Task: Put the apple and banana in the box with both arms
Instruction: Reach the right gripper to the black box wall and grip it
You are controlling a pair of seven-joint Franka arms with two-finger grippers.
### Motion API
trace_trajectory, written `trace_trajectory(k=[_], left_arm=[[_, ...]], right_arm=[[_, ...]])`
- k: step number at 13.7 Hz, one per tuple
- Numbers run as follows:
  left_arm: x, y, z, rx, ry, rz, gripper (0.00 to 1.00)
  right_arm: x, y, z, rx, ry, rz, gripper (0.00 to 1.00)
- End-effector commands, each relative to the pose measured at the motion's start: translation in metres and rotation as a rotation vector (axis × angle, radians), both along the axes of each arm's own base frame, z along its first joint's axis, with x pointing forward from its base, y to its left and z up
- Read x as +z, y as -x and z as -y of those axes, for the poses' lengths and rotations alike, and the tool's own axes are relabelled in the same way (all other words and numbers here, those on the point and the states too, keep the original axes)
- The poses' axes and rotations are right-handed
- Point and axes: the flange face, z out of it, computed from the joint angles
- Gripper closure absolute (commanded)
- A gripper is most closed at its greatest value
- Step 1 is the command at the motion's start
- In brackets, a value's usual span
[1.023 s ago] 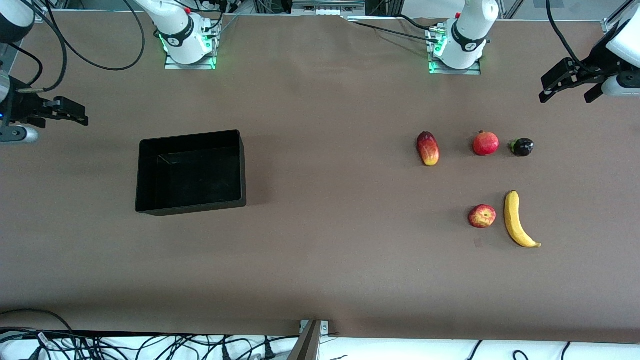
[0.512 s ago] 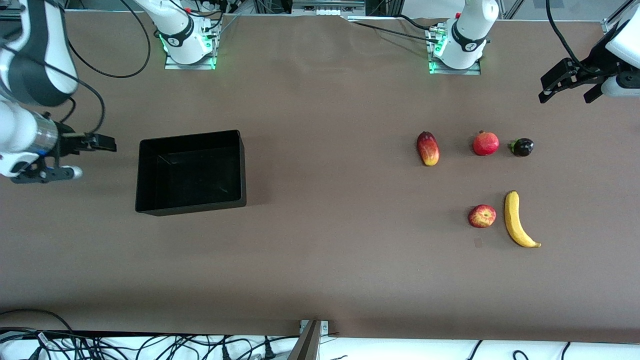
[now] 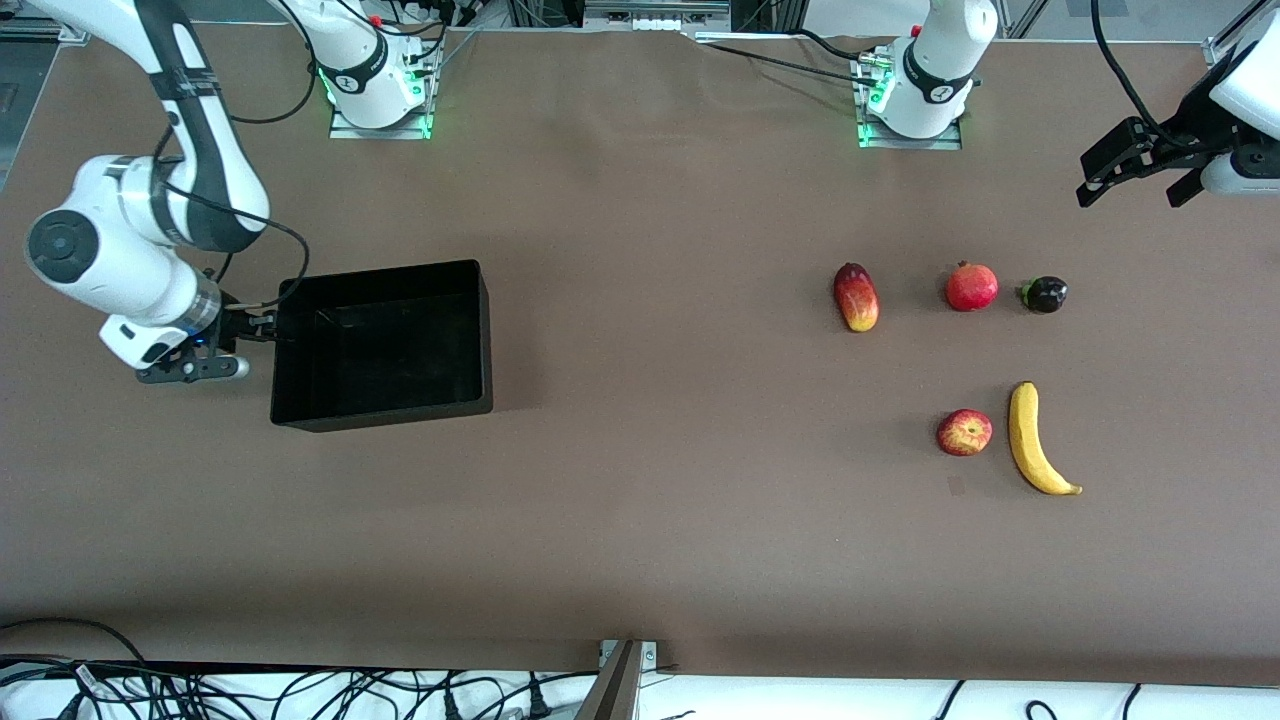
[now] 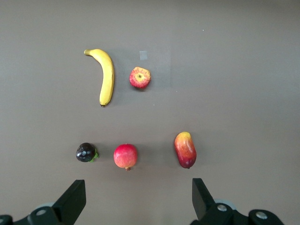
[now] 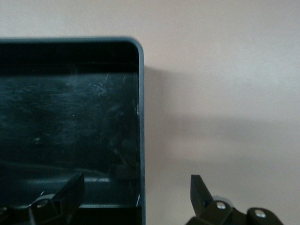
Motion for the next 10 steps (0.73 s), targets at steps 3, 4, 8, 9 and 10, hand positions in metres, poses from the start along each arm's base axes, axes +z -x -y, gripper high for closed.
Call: trace_trajectory(k=[3,4,8,9,10], left_arm=[[-0.002,0.002,0.002,0.003,0.025,-0.001,0.00],[-0.002,0.002,0.001,0.005,0.025,-0.001,0.00],[-0.002,0.002,0.001,-0.001,0.025,-0.001,0.00],[-0.003,0.002,0.002,-0.003,0.025,-0.002,0.00],[-0.002,0.002,0.002,-0.003,0.024,-0.002,0.00]], right_arm=[[-0.036,0.021,0.001,-0.011,-0.002,0.011,0.24],[-0.045,0.026,0.002,-0.012,-0.002,-0.005,0.38],[-0.058,0.029,0.002,0.003,-0.004,-0.027,0.96],[-0.061,0.030,0.002,0.003,-0.004,-0.033,1.00],[-0.061,0.030,0.001,0.005,-0.004,-0.033,1.00]])
